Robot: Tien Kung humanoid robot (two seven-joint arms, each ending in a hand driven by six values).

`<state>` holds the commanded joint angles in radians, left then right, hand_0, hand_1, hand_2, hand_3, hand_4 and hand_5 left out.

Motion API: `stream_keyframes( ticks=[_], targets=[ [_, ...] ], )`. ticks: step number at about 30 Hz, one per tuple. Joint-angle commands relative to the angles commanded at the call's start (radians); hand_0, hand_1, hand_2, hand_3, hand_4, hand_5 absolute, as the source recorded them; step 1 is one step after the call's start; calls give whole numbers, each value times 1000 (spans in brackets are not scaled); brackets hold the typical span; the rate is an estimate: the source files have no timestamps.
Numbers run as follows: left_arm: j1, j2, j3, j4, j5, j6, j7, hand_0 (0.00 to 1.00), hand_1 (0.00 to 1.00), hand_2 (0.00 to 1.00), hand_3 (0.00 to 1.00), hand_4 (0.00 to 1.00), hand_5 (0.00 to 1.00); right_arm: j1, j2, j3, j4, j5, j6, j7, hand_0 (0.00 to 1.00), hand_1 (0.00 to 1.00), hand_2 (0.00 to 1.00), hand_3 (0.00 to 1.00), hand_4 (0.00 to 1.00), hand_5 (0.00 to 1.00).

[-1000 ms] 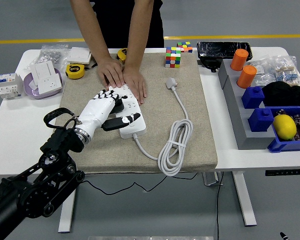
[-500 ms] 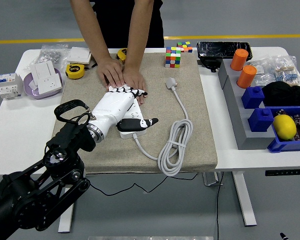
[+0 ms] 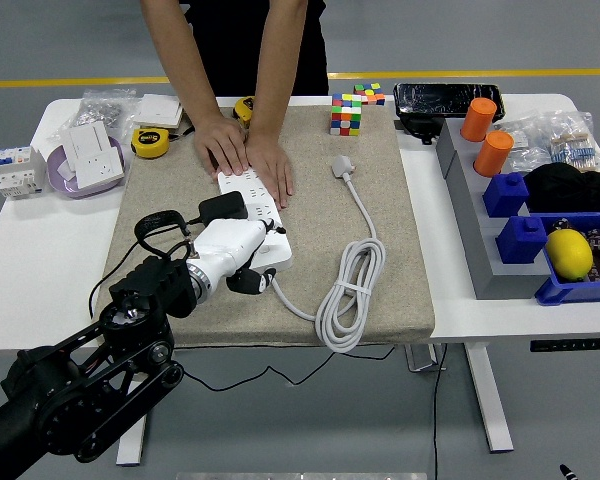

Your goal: Pick up the plug,place it near the board,insert it into the board,press the button

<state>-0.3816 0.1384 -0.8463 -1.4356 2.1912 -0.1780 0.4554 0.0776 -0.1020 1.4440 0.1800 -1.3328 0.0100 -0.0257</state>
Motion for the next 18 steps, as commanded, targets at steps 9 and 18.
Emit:
stream_keyframes(
  ticks=[9, 18],
  targets=[
    [-4, -1, 6, 61, -1, 3, -5, 161, 35, 145, 828, 505, 125, -1, -3, 0, 0, -3, 0, -1, 893, 784, 769, 790, 998, 998],
    [-8, 1, -3, 66, 6, 1, -4, 162, 35, 144, 811, 494, 101, -2, -3, -3, 0, -2, 1, -1, 892, 784, 768, 790, 998, 998]
  ],
)
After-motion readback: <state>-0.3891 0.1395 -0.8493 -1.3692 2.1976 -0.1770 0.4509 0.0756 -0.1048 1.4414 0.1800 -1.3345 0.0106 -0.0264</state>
